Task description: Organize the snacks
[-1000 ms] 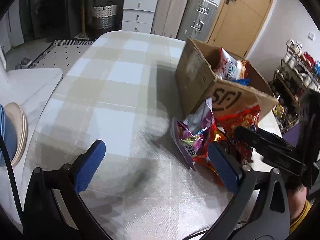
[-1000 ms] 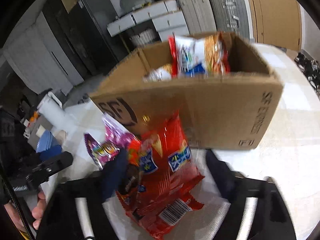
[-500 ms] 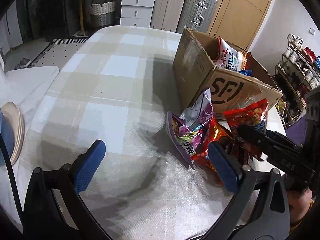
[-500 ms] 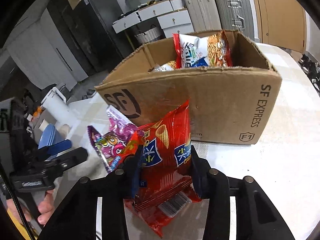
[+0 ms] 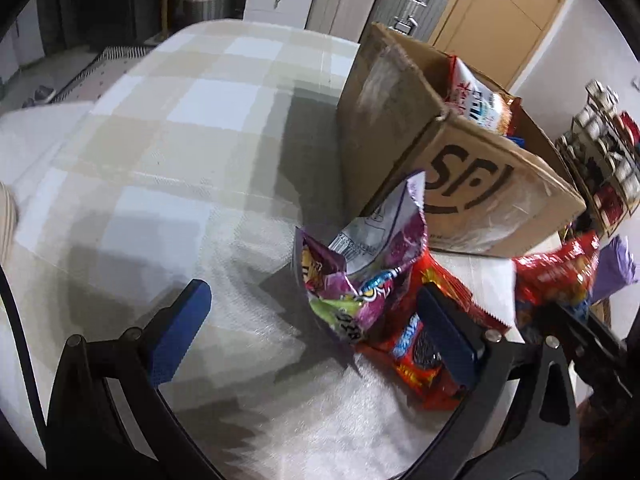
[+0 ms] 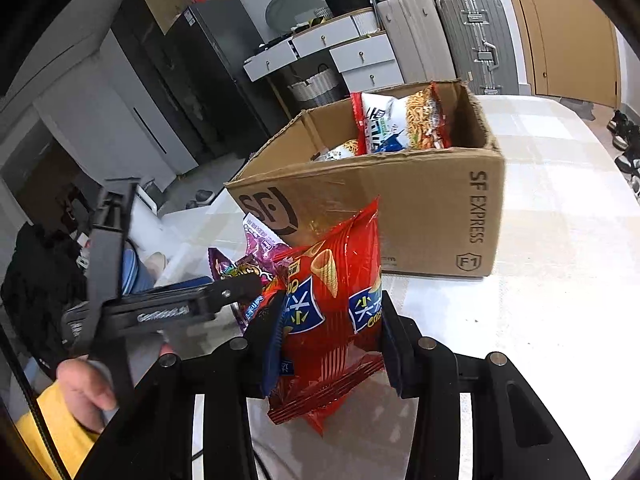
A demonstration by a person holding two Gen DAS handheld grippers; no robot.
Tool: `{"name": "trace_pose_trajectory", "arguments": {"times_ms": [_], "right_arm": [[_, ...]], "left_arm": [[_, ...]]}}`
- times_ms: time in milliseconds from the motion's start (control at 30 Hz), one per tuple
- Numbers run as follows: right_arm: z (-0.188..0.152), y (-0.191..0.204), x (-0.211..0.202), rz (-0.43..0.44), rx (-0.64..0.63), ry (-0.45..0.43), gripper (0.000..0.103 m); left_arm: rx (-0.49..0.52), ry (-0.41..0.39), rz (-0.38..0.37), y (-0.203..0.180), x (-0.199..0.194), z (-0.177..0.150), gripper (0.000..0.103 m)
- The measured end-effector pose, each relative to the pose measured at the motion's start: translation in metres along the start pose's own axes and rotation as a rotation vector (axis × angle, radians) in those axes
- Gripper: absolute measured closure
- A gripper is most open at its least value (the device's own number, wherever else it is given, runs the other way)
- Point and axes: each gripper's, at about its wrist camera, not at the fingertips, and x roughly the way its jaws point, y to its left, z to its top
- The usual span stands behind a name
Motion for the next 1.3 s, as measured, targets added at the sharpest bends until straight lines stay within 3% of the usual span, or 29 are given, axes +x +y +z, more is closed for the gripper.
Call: {"name": "trace_pose_trajectory", "arguments": {"times_ms": [67,133,200,233,267,400,800,1033,1300], "right_arm": [[0.000,-0.003,-0.003,0.002,0.011,-0.006,0.061],[-0.001,-0.007,-0.005,0.009,0.028,-0.008,0.061],[-0.002,-0.011,-0.004,0.016,0.044,-0.003,0.061],[-0.003,-0.012,-0.004,0.018,0.049,0.001,0.061],[-0.003,-0.013,-0.004,0.018,0.054,0.003,0.061],[-0.006,-0.014,-0.007,0.017,0.056,0.001,0.061],[-0.008,-0.008,-0.012,0.048,0.090,-0.021,0.061],[-0.013,0.004,-0.019,0.058,0.099,-0.029,0.061],[-0.018,0.013,-0.035,0.078,0.108,-0.062,0.061]], "left_arm": [[-0.005,0.000,-0.007,0.000,0.005,0.001,0.004],[-0.011,-0.006,0.000,-0.001,0.008,0.002,0.013],[-0.016,0.003,-0.029,-0.002,0.011,0.003,0.034],[-0.012,0.008,-0.030,-0.004,0.012,0.003,0.038],[0.001,0.005,-0.032,-0.006,0.012,0.003,0.054],[0.006,0.013,-0.073,-0.009,0.011,0.003,0.069],[0.012,-0.057,0.010,0.003,-0.025,-0.005,0.084],[0.011,-0.077,-0.012,0.011,-0.049,-0.019,0.086],[0.041,-0.189,-0.038,0.007,-0.103,-0.045,0.086]]}}
